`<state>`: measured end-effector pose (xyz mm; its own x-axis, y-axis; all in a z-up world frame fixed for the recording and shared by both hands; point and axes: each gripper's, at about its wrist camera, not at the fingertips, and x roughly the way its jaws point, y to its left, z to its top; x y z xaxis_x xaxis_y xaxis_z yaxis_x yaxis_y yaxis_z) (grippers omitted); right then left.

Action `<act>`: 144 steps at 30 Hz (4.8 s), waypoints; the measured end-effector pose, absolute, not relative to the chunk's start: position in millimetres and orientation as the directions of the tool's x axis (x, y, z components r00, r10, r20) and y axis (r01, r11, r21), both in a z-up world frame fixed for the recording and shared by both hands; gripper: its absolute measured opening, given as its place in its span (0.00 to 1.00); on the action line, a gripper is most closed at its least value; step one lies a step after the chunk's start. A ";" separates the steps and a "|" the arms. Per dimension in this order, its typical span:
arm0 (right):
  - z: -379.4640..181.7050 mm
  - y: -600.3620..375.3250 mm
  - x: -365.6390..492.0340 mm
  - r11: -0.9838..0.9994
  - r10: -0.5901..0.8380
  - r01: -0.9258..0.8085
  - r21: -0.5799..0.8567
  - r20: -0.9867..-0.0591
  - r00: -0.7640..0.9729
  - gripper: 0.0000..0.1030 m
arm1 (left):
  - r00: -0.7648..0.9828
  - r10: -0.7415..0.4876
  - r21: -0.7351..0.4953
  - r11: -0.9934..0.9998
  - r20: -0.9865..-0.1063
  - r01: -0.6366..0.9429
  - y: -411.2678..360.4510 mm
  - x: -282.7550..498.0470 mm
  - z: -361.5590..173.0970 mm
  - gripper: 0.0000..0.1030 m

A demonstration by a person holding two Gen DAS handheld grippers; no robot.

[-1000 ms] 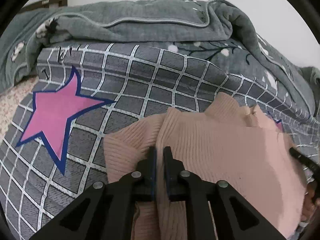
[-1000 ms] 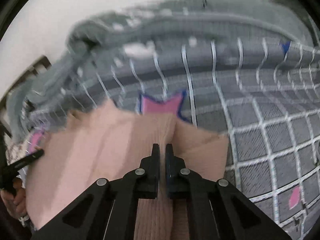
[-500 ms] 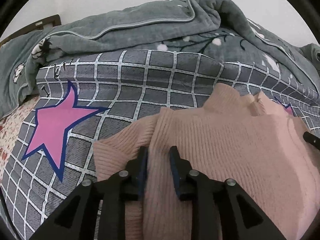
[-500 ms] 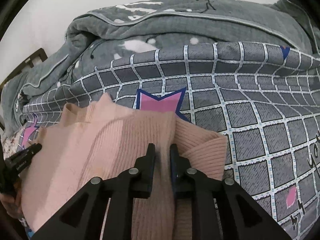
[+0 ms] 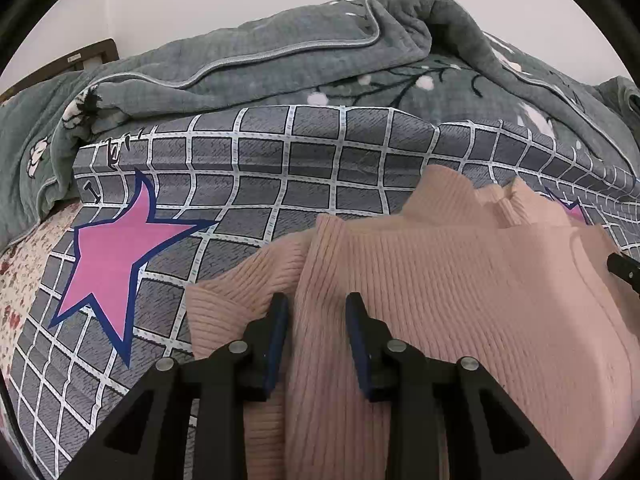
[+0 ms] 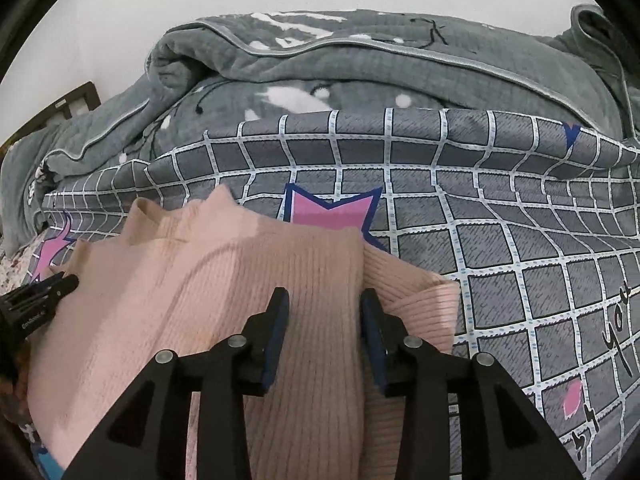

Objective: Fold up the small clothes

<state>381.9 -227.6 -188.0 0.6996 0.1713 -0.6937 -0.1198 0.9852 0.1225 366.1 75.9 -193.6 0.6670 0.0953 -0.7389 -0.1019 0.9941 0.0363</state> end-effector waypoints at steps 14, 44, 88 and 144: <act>-187.5 -232.6 378.9 0.987 0.160 -0.093 0.134 -0.687 0.709 0.41 | 0.673 0.119 0.063 0.992 -0.730 -0.106 73.8 363.2 -192.4 0.32; -185.5 -232.8 377.0 0.989 0.146 -0.089 0.119 -0.681 0.718 0.43 | 0.705 0.161 0.107 0.987 -0.691 -0.120 68.5 355.8 -187.9 0.33; -197.4 -270.6 315.4 0.953 0.285 -0.086 0.291 -0.761 0.582 0.59 | 0.630 -0.314 -0.441 0.896 -0.710 -0.052 143.7 304.1 -206.2 0.56; -144.9 -296.0 100.5 0.993 0.121 -0.084 0.089 -0.631 0.766 0.40 | 0.684 -0.205 -0.301 0.953 -0.700 -0.022 82.7 133.5 -163.4 0.54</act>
<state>100.5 -296.0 -144.9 0.7663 0.1213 -0.6310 -0.0842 0.9925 0.0886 133.5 82.7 -163.4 0.6840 -0.2052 -0.7000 -0.0221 0.9533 -0.3011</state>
